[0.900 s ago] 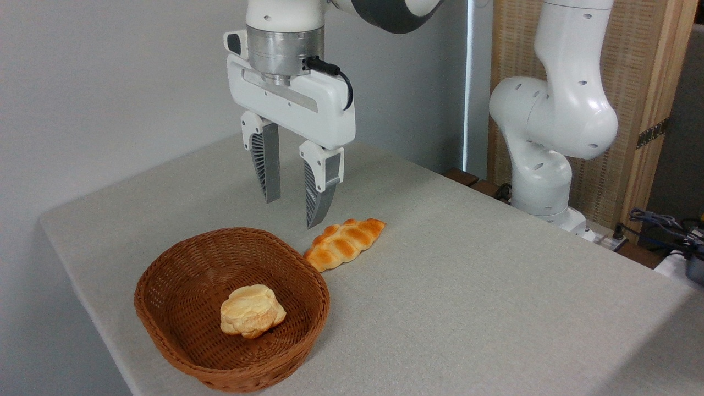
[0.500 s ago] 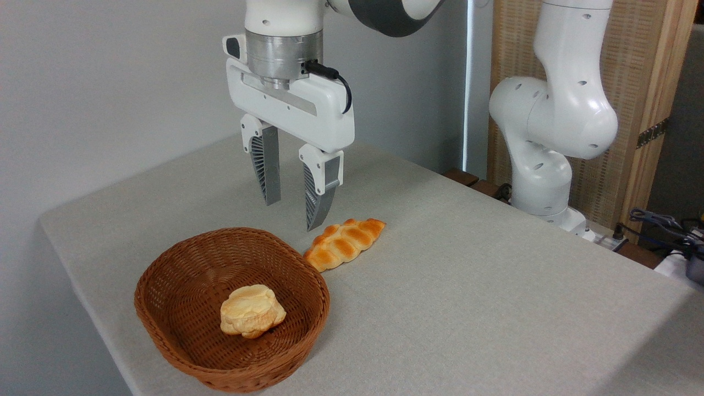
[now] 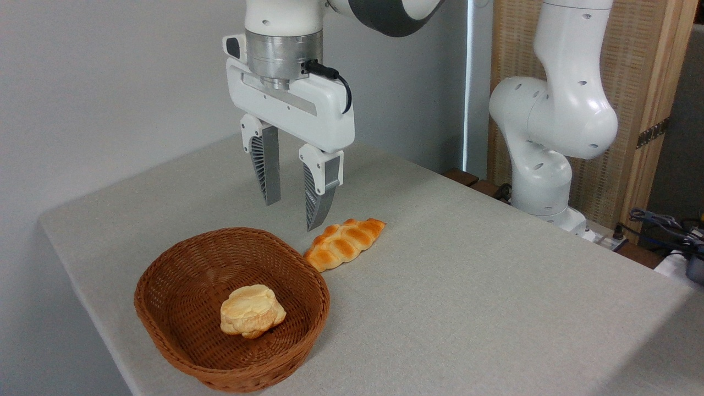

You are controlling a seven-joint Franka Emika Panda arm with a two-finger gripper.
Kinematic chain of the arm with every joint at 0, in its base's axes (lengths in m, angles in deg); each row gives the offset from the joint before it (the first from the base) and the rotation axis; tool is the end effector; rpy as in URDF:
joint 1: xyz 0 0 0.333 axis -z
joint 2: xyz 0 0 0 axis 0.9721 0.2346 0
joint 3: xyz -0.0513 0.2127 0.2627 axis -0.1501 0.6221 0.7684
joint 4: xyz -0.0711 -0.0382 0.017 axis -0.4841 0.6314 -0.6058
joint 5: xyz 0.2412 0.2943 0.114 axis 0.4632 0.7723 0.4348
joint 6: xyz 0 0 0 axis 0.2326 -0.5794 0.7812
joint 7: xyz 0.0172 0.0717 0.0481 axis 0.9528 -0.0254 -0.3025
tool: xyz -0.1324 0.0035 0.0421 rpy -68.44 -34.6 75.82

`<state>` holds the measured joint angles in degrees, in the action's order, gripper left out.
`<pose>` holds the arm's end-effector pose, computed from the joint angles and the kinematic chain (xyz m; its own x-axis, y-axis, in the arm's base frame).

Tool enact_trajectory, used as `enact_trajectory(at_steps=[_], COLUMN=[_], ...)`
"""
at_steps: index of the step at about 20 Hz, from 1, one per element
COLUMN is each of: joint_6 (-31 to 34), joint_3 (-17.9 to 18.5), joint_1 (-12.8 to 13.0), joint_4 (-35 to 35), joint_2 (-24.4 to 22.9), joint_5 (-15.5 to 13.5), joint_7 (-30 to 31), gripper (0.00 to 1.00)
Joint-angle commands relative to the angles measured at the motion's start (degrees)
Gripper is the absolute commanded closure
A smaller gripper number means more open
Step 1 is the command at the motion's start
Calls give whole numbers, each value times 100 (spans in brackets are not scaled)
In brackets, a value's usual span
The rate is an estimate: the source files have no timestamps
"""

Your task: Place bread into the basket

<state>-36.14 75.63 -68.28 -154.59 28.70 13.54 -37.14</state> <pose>0.5169 -0.0385 0.5606 0.7769 -0.6094 0.1581 -0.6168 -0.7871 -0.0032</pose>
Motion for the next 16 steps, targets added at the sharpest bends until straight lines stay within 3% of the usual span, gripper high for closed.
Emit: enact_trajectory(at_steps=[1,16], joint_6=[187,231], joint_3=[66,66], joint_1=[46,46], joint_4=[139,166], joint_2=[46,46], joint_5=[-39,-13], joint_7=[-42,-33], gripper=[0,0])
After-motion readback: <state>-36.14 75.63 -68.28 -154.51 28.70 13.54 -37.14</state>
